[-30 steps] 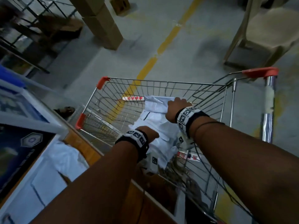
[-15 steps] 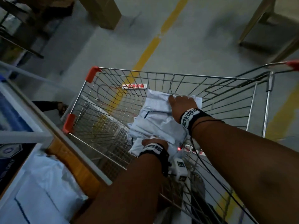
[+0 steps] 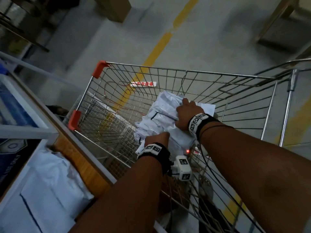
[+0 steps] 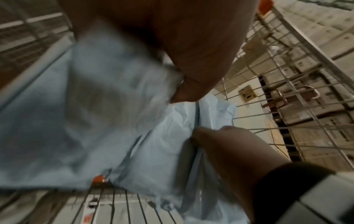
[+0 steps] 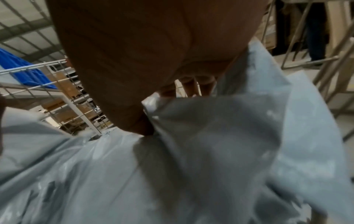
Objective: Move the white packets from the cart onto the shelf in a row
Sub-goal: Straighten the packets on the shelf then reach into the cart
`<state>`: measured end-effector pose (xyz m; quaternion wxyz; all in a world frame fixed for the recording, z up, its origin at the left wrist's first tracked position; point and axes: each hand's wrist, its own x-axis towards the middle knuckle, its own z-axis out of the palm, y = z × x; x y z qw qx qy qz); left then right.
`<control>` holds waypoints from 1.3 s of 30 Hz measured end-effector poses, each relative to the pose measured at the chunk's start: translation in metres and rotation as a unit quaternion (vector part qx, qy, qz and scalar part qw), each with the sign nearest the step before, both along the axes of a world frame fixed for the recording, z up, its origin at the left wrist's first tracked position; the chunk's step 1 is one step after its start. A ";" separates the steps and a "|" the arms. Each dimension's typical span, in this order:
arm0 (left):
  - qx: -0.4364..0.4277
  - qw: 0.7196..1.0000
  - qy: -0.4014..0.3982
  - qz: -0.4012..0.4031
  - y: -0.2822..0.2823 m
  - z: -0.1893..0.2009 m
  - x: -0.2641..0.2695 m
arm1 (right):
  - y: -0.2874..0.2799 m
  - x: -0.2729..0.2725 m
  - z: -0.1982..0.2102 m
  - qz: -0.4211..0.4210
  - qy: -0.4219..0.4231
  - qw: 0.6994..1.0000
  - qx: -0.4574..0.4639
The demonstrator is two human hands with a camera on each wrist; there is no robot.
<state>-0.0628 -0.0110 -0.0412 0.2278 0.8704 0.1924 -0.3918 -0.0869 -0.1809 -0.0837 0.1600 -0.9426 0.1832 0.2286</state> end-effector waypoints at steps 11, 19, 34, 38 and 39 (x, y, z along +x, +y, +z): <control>-0.115 0.989 -0.046 0.080 -0.009 0.053 0.011 | 0.010 -0.008 0.031 -0.232 -0.046 0.950 0.205; -0.194 0.975 -0.075 0.074 0.021 0.094 0.031 | 0.046 -0.023 0.102 -0.271 -0.124 0.913 0.277; -0.127 0.940 -0.316 0.008 0.266 0.289 -0.013 | 0.241 0.006 0.272 -0.100 -0.253 0.939 0.209; -0.104 0.927 -0.357 0.054 0.380 0.305 -0.033 | 0.342 0.007 0.309 0.005 -0.245 0.953 0.176; -0.093 0.921 -0.373 0.064 0.409 0.307 -0.040 | 0.369 0.005 0.316 0.034 -0.244 0.956 0.161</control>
